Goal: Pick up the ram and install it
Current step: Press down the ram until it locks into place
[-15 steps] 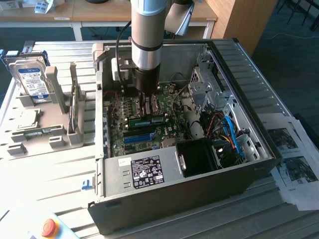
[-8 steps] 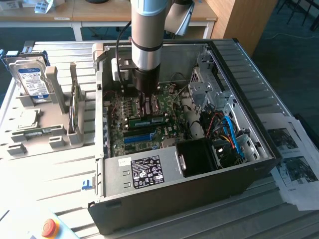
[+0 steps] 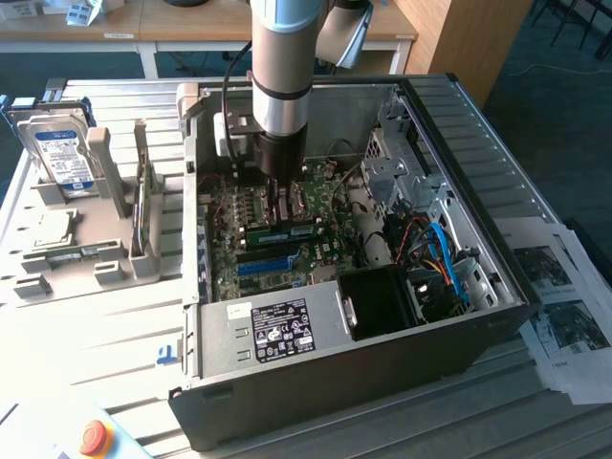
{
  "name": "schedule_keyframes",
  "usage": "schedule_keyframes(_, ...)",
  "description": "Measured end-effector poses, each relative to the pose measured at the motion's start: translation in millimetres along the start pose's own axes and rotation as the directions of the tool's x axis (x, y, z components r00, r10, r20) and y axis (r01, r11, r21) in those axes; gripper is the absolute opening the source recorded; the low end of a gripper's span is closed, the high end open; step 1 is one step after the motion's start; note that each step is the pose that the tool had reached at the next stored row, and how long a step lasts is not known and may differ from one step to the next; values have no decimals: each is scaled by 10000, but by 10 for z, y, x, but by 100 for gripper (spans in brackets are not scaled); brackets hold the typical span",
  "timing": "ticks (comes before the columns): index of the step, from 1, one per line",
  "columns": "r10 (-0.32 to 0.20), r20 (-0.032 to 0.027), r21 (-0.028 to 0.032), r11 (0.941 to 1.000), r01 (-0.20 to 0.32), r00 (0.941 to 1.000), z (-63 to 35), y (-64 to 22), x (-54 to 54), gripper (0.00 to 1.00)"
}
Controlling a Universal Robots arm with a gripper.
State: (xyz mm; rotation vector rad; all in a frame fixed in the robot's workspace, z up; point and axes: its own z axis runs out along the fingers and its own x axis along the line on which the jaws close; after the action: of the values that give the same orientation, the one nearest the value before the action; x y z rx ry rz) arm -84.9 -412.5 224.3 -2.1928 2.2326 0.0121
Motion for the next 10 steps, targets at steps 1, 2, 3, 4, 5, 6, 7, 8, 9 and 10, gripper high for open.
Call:
schedule_keyframes(1,0,0,0,10000,0,10000,2,0,0,10)
schedule_keyframes(2,0,-1,0,10000,0,10000,3,0,0,10)
schedule_keyframes(3,0,-1,0,10000,0,10000,3,0,0,10)
schedule_keyframes(4,0,-1,0,10000,0,10000,3,0,0,10)
schedule_keyframes(5,0,-1,0,10000,0,10000,3,0,0,10)
schedule_keyframes(6,0,0,0,10000,0,10000,4,0,0,10)
schedule_keyframes(7,0,0,0,10000,0,10000,4,0,0,10)
schedule_keyframes(8,0,0,0,10000,0,10000,6,0,0,10)
schedule_keyframes(9,0,0,0,10000,0,10000,7,0,0,10)
schedule_keyframes(10,0,-1,-1,10000,0,10000,9,0,0,10)
